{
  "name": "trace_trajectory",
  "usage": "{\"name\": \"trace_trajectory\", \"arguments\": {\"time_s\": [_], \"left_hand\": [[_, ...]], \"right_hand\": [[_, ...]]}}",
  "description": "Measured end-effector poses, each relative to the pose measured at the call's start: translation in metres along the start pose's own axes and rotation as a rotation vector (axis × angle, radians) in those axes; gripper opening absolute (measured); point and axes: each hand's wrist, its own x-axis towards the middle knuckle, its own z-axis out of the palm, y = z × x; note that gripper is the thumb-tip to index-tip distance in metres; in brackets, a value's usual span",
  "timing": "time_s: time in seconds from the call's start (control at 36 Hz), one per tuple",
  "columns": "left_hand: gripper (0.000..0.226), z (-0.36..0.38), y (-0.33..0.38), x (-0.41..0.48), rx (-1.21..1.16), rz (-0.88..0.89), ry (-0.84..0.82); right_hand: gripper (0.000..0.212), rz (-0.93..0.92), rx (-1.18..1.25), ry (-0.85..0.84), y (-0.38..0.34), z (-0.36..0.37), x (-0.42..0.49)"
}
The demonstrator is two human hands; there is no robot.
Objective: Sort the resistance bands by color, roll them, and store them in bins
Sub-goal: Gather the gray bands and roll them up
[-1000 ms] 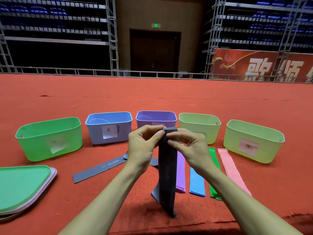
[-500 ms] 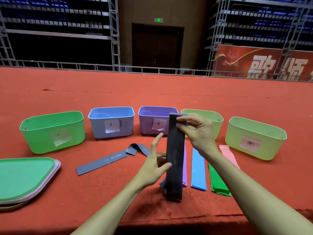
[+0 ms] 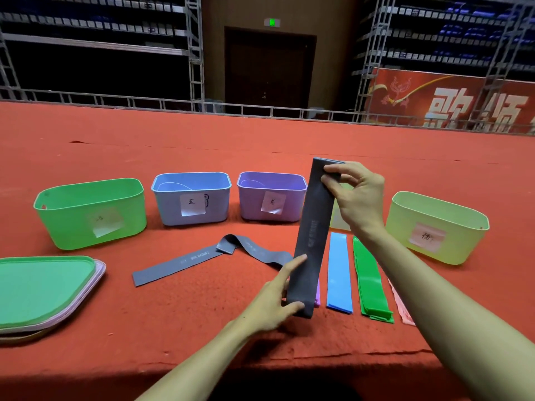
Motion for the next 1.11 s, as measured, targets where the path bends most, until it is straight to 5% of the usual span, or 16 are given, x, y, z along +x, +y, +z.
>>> {"name": "trace_trajectory", "arguments": {"time_s": [0.33, 0.69, 0.78, 0.92, 1.11], "left_hand": [[0.092, -0.001, -0.016, -0.005, 0.052, -0.052, -0.062], [0.095, -0.001, -0.046, 0.001, 0.372, -0.078, -0.091], [0.081, -0.003, -0.055, 0.006, 0.402, -0.028, -0.109], [0.025, -0.018, -0.063, 0.022, 0.466, 0.01, -0.04], [0.017, -0.046, -0.078, 0.058, 0.684, 0.055, -0.017]], "right_hand": [[0.024, 0.13, 0.058, -0.075, 0.02, -0.002, -0.013], [0.029, 0.269, 0.071, -0.075, 0.051, -0.003, -0.04], [0.036, 0.273, 0.058, -0.094, 0.051, -0.004, -0.045], [0.039, 0.285, 0.061, -0.129, 0.054, -0.007, -0.059], [0.034, 0.314, 0.075, -0.127, 0.056, -0.009, -0.078]]}}
